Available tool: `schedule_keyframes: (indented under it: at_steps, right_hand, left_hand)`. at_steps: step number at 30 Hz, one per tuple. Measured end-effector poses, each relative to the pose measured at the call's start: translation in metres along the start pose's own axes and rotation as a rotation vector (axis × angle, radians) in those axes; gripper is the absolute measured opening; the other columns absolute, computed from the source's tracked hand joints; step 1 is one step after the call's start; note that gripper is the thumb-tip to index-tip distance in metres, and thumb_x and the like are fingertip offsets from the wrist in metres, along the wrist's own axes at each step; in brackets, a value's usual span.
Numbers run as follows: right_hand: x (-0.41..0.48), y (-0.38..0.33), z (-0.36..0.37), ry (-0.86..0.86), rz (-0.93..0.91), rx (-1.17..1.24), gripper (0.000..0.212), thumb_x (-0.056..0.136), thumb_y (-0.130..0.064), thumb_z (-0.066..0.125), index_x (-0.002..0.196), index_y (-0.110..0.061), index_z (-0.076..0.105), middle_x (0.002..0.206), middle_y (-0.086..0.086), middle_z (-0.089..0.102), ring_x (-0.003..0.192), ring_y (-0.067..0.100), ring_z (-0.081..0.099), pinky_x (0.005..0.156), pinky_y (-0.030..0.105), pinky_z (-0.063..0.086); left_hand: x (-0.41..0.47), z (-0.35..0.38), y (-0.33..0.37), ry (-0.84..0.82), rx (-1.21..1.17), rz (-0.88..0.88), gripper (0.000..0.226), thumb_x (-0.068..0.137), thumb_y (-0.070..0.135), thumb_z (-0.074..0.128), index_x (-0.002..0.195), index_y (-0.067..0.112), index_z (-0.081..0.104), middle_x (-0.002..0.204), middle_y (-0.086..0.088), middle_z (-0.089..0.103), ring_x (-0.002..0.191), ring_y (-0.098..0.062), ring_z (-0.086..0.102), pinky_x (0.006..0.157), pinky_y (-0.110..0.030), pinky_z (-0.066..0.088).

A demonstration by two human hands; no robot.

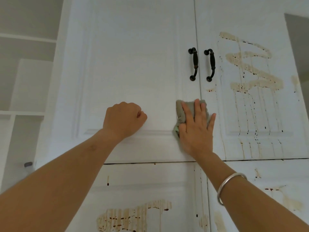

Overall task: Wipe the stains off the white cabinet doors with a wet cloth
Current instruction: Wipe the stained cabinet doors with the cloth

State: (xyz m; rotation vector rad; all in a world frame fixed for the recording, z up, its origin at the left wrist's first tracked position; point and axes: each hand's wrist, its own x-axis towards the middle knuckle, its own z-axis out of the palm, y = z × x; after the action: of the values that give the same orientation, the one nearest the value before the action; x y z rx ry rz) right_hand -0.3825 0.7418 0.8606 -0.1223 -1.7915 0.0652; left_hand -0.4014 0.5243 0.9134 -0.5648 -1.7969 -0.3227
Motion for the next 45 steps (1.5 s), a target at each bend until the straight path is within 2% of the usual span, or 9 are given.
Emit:
schedule_keyframes:
  at_steps: [5, 12, 18, 24, 30, 37, 39, 42, 45]
  right_hand:
    - [-0.026, -0.008, 0.013, 0.144, 0.093, 0.043, 0.064, 0.094, -0.034, 0.017, 0.156, -0.025, 0.001, 0.161, 0.018, 0.002, 0.150, 0.028, -0.005, 0.121, 0.050, -0.002]
    - [-0.090, -0.003, 0.024, 0.096, 0.040, 0.025, 0.062, 0.096, -0.029, 0.021, 0.156, -0.018, 0.006, 0.161, 0.018, 0.004, 0.150, 0.031, 0.000, 0.119, 0.055, 0.008]
    - [-0.075, -0.060, 0.019, -0.013, -0.313, 0.039, 0.059, 0.097, -0.034, 0.027, 0.155, -0.028, 0.016, 0.163, 0.007, 0.008, 0.150, 0.024, 0.001, 0.120, 0.051, 0.008]
    - [-0.049, -0.126, 0.026, -0.018, -0.424, 0.069, 0.057, 0.097, -0.035, 0.026, 0.153, -0.028, 0.022, 0.161, 0.006, 0.016, 0.150, 0.024, 0.009, 0.119, 0.052, 0.009]
    - [-0.039, -0.213, 0.038, -0.040, -0.751, 0.084, 0.054, 0.096, -0.034, 0.031, 0.150, -0.029, 0.034, 0.157, 0.004, 0.029, 0.149, 0.022, 0.016, 0.120, 0.050, 0.008]
    - [-0.032, -0.254, 0.049, -0.061, -0.934, 0.028, 0.055, 0.093, -0.041, 0.028, 0.144, -0.028, 0.044, 0.154, 0.004, 0.037, 0.146, 0.024, 0.024, 0.118, 0.051, 0.015]
    - [-0.022, -0.257, 0.049, -0.033, -0.887, 0.036, 0.055, 0.092, -0.041, 0.030, 0.143, -0.027, 0.046, 0.150, 0.004, 0.042, 0.144, 0.023, 0.028, 0.118, 0.050, 0.016]
    - [-0.008, -0.262, 0.046, 0.025, -0.761, 0.124, 0.054, 0.089, -0.037, 0.036, 0.138, -0.022, 0.053, 0.145, 0.006, 0.049, 0.142, 0.024, 0.033, 0.117, 0.049, 0.020]
    - [0.017, -0.258, 0.043, 0.071, -0.656, 0.095, 0.059, 0.089, -0.037, 0.033, 0.145, -0.019, 0.044, 0.154, 0.006, 0.036, 0.147, 0.024, 0.021, 0.120, 0.048, 0.012]
  left_hand:
    - [-0.002, 0.005, -0.002, 0.031, -0.002, 0.017, 0.040, 0.089, 0.029, 0.045, 0.055, 0.015, 0.029, 0.047, 0.002, 0.029, 0.046, -0.018, 0.026, 0.049, -0.027, 0.025]
    - [-0.004, 0.003, -0.006, 0.003, -0.009, 0.063, 0.037, 0.092, 0.032, 0.043, 0.060, 0.015, 0.036, 0.052, 0.000, 0.040, 0.052, -0.021, 0.038, 0.051, -0.028, 0.029]
    - [-0.006, -0.017, -0.023, -0.069, -0.044, 0.126, 0.044, 0.092, 0.034, 0.046, 0.055, 0.016, 0.032, 0.051, 0.002, 0.039, 0.049, -0.016, 0.034, 0.050, -0.027, 0.028]
    - [-0.007, -0.056, -0.099, 0.021, -0.108, -0.122, 0.041, 0.092, 0.031, 0.049, 0.056, 0.013, 0.040, 0.052, -0.003, 0.040, 0.052, -0.020, 0.039, 0.054, -0.029, 0.032]
    - [0.006, -0.059, -0.130, -0.135, -0.244, -0.190, 0.040, 0.085, 0.034, 0.054, 0.061, 0.003, 0.060, 0.058, -0.014, 0.059, 0.052, -0.019, 0.049, 0.059, -0.037, 0.048]
    - [0.007, -0.070, -0.138, -0.243, -0.378, -0.189, 0.031, 0.083, 0.024, 0.058, 0.057, 0.005, 0.061, 0.042, 0.003, 0.041, 0.043, -0.013, 0.036, 0.054, -0.029, 0.038]
    - [0.008, -0.071, -0.137, -0.182, -0.398, -0.203, 0.036, 0.084, 0.023, 0.057, 0.050, 0.012, 0.052, 0.041, 0.006, 0.040, 0.042, -0.011, 0.036, 0.055, -0.029, 0.038]
    - [0.011, -0.073, -0.132, 0.186, -0.370, -0.250, 0.044, 0.087, 0.028, 0.052, 0.048, 0.018, 0.037, 0.043, 0.005, 0.036, 0.044, -0.013, 0.034, 0.053, -0.029, 0.036]
    - [0.005, -0.070, -0.137, 0.378, -0.431, -0.336, 0.044, 0.089, 0.029, 0.051, 0.049, 0.017, 0.037, 0.045, 0.004, 0.036, 0.044, -0.013, 0.033, 0.050, -0.028, 0.031]
